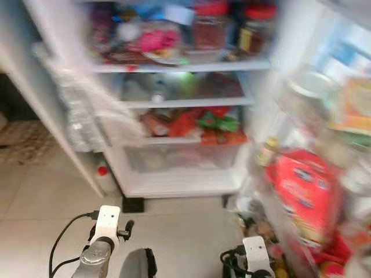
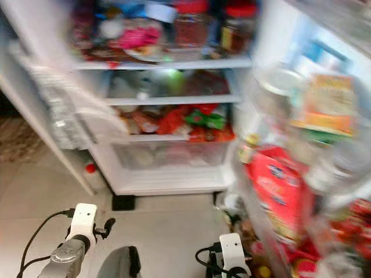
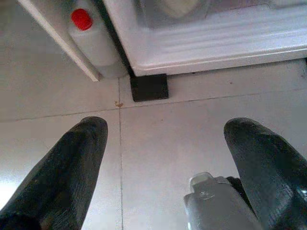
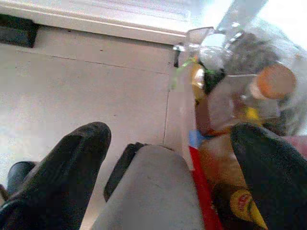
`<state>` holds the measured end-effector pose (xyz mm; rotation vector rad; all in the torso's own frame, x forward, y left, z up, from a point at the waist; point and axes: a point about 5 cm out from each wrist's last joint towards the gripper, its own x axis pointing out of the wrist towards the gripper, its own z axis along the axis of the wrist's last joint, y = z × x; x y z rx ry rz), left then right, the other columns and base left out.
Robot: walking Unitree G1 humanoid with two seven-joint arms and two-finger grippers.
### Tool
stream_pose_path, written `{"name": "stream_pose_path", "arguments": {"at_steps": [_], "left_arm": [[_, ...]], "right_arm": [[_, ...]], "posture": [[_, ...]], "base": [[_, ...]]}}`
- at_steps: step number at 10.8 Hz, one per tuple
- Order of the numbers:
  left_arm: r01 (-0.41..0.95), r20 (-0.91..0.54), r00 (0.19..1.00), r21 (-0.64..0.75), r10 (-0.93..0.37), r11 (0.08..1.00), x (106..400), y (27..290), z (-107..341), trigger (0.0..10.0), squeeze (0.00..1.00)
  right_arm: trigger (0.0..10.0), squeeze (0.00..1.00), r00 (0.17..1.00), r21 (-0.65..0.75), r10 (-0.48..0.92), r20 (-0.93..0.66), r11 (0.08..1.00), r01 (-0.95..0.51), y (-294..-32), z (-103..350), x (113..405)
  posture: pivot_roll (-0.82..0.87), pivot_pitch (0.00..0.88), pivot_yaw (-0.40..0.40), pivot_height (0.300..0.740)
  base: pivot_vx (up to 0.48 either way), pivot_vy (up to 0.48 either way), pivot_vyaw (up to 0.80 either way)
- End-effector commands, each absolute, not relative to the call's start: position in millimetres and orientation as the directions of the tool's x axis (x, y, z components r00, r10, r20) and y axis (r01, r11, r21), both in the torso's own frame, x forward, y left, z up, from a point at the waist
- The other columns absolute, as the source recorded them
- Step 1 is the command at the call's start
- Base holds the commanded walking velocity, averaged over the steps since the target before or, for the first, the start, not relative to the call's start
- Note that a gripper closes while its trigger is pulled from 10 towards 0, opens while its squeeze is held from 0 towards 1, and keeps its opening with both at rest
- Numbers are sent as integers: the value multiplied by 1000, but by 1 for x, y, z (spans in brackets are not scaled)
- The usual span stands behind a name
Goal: Restocking fridge
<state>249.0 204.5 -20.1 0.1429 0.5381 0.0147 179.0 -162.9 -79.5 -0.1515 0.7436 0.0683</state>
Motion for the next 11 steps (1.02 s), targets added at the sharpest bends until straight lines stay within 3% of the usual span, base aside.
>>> {"name": "stream_pose_path", "arguments": {"at_steps": [1,11], "left_arm": [[14,-520,852,146,65,989,246,209,-22,10000,0],[10,-520,851,152,72,988,246,212,-21,10000,0]], "right_arm": [[10000,0,682,-90,19,-731,988,-125,-157,-89,161],[10000,0,683,-86,20,-730,989,-121,-156,-89,161]], "posture": [[-127,84,29,610],[-124,91,33,610]], "base": [[0,379,0],[0,381,0]]}}
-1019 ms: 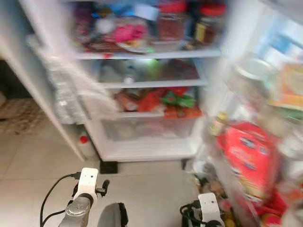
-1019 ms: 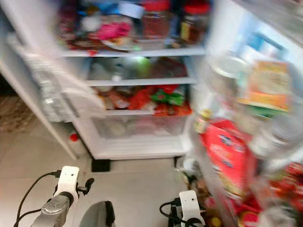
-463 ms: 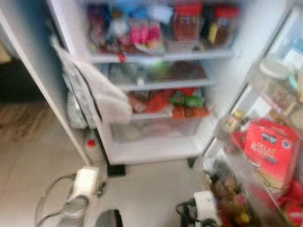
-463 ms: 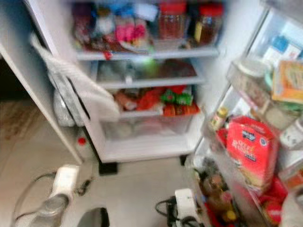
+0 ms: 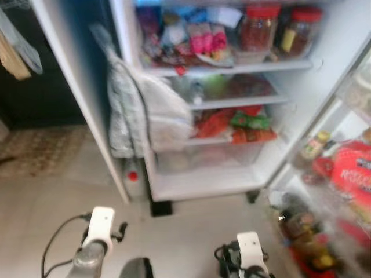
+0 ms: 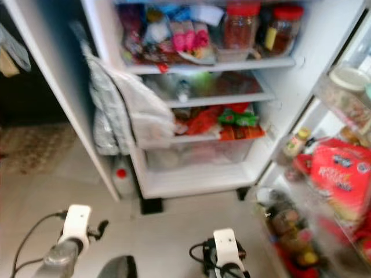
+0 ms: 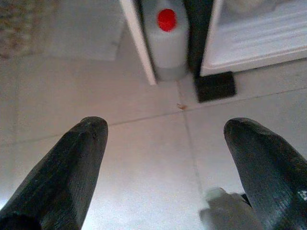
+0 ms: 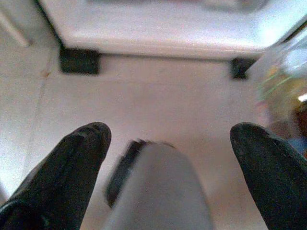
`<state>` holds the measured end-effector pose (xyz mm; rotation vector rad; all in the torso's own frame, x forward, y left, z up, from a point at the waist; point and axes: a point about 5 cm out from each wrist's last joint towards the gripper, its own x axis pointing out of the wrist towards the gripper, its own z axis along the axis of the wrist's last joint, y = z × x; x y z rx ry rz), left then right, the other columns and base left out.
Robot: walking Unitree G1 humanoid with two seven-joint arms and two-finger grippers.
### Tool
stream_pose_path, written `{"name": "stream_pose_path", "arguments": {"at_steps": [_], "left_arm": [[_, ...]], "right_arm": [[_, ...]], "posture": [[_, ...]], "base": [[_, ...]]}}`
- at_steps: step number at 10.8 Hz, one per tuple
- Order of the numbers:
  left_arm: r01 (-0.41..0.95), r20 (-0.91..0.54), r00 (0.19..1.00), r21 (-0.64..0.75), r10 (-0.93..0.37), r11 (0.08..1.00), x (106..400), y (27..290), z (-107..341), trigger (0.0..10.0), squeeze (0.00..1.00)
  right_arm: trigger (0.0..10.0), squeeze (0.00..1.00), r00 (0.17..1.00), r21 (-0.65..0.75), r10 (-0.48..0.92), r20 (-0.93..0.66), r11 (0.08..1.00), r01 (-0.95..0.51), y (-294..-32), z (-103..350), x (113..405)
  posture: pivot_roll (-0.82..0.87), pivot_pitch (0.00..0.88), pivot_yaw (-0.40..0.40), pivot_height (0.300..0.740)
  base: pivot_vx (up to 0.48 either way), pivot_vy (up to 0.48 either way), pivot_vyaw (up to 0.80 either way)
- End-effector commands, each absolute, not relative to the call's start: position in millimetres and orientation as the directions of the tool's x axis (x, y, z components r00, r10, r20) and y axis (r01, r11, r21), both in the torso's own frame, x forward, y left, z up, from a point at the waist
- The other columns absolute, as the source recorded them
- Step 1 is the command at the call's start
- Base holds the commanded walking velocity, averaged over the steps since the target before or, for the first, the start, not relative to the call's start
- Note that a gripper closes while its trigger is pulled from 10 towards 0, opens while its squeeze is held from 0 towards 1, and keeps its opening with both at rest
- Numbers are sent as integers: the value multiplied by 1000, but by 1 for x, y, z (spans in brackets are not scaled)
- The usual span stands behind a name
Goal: Restocking fridge
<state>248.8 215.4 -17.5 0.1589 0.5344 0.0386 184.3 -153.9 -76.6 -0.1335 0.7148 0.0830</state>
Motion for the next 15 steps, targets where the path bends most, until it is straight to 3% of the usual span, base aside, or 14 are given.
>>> {"name": "stream_pose_path", "arguments": {"at_steps": [1,11,15], "left_arm": [[9,-520,851,153,73,988,246,212,-21,10000,0],[8,-520,851,154,74,988,247,212,-21,10000,0],[-50,-606,784,149,131,988,241,229,-34,10000,0]], "right_arm": [[10000,0,683,-86,20,-730,989,-120,-156,-89,161],[10000,0,684,-88,19,-729,989,-121,-156,-89,162],[10000,0,683,-85,19,-730,989,-118,-156,-89,162]], "posture": [[-123,91,33,610],[-121,79,33,610],[-117,69,33,610]], "base": [[0,375,0],[0,362,0],[0,0,0]]}}
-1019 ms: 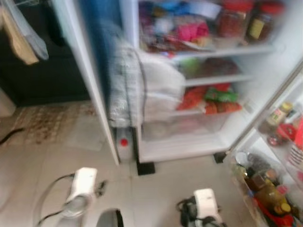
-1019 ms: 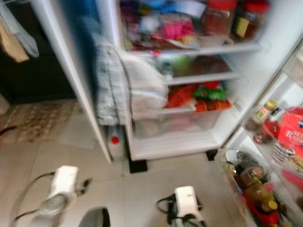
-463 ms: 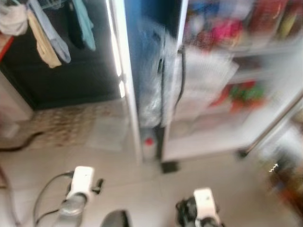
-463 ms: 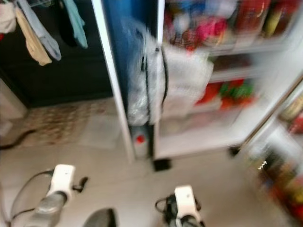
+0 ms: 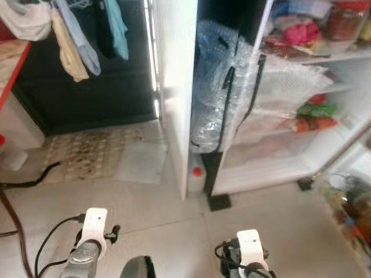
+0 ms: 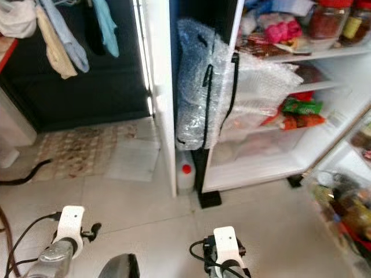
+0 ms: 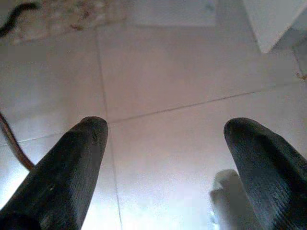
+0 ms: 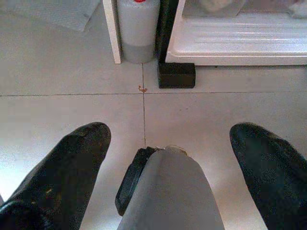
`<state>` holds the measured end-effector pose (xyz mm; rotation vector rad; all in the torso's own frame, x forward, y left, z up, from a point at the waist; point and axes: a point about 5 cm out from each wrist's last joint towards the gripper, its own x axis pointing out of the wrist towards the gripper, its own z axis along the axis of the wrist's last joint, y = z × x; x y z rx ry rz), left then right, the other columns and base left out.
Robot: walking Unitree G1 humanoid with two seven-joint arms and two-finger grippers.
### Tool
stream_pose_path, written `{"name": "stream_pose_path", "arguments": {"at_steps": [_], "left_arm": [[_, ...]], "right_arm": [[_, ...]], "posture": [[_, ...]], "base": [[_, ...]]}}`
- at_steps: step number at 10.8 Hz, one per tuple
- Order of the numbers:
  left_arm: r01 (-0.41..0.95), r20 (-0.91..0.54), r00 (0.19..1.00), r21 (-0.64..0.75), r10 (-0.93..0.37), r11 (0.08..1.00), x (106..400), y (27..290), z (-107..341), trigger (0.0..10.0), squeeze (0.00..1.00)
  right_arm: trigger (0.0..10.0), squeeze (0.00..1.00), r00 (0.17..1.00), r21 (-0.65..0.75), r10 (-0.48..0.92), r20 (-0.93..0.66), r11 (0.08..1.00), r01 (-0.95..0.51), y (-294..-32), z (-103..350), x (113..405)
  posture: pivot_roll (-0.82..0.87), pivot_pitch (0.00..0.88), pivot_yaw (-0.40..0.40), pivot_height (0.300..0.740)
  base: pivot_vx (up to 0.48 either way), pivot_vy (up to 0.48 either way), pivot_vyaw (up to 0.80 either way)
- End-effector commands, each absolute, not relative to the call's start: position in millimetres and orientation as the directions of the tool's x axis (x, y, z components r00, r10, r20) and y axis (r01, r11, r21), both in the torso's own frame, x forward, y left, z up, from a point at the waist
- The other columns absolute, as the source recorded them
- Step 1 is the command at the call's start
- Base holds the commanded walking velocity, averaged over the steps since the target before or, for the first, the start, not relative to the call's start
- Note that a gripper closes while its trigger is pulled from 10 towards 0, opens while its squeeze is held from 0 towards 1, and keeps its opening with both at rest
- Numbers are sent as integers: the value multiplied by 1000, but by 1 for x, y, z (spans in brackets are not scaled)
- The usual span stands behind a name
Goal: Restocking fridge
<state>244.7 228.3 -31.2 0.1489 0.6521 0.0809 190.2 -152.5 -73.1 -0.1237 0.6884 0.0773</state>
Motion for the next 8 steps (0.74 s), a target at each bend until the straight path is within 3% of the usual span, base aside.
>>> {"name": "stream_pose_path", "arguments": {"at_steps": [1,5,8], "left_arm": [[-1,-646,756,159,105,987,235,225,-41,10000,0],[-70,-714,688,118,133,991,218,220,-58,10000,0],[-90,-733,667,103,137,991,209,218,-64,10000,0]], "right_arm": [[10000,0,681,-61,1,-732,996,-67,-156,-90,160],[10000,0,684,9,-51,-727,996,85,-157,-91,157],[10000,0,687,29,-48,-725,995,101,-158,-91,156]], "posture": [[-115,72,34,610],[-128,87,27,610],[-125,93,24,610]], "base": [[0,0,0],[0,0,0],[0,0,0]]}}
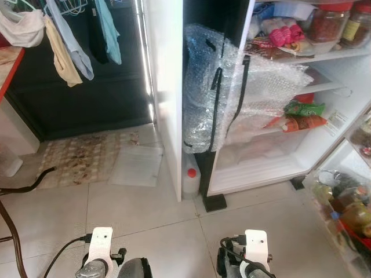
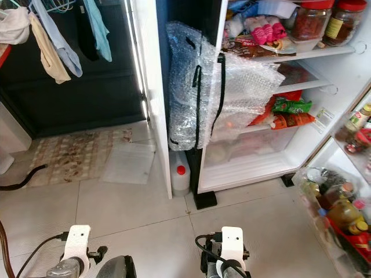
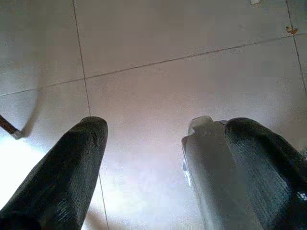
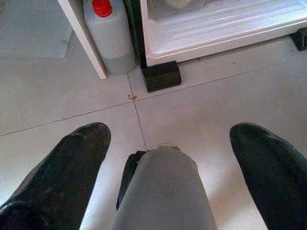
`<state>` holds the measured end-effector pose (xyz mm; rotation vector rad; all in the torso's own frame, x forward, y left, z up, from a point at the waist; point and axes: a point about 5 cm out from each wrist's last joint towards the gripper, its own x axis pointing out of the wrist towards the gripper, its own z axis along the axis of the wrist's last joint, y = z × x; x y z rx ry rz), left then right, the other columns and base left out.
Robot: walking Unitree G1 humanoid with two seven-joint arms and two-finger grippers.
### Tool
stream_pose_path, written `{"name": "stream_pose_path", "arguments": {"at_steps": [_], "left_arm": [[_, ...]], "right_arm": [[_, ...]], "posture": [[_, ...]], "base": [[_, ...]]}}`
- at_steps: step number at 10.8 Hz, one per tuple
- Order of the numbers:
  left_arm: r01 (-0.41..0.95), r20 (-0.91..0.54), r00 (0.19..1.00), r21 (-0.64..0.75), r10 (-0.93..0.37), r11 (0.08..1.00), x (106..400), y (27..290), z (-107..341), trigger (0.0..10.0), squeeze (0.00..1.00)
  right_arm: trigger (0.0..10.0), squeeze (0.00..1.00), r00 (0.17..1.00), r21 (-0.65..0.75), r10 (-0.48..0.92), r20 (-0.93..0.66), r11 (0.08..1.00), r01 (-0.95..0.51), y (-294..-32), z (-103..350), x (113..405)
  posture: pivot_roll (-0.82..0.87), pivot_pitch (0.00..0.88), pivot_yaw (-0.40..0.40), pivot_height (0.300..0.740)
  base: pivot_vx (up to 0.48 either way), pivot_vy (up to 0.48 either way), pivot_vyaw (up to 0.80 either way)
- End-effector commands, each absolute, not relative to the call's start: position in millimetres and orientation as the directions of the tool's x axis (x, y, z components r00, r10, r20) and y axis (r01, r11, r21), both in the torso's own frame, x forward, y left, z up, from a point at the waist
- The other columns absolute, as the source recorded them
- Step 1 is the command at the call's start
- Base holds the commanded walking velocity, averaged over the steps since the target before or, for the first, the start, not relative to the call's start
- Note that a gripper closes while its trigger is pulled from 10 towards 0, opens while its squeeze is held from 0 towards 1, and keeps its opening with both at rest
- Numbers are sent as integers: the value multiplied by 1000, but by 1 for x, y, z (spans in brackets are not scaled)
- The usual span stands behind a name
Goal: Restocking fridge
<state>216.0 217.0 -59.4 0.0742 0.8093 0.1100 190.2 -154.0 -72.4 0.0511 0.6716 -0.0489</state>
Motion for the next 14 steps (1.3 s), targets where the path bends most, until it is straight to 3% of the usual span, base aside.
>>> {"name": "stream_pose_path", "arguments": {"at_steps": [1,8,14], "left_arm": [[-92,-732,667,105,139,990,209,219,-63,10000,0],[-80,-744,654,113,138,990,204,221,-66,10000,0],[-65,-749,649,120,133,991,202,219,-68,10000,0]], "right_arm": [[10000,0,691,45,-37,-722,994,101,-157,-90,157],[10000,0,687,54,-28,-726,994,98,-155,-91,156],[10000,0,698,69,-13,-716,994,89,-155,-90,158]], "posture": [[-125,94,26,610],[-126,94,30,718],[-126,93,29,740]], "base": [[0,0,0],[0,0,0],[0,0,0]]}}
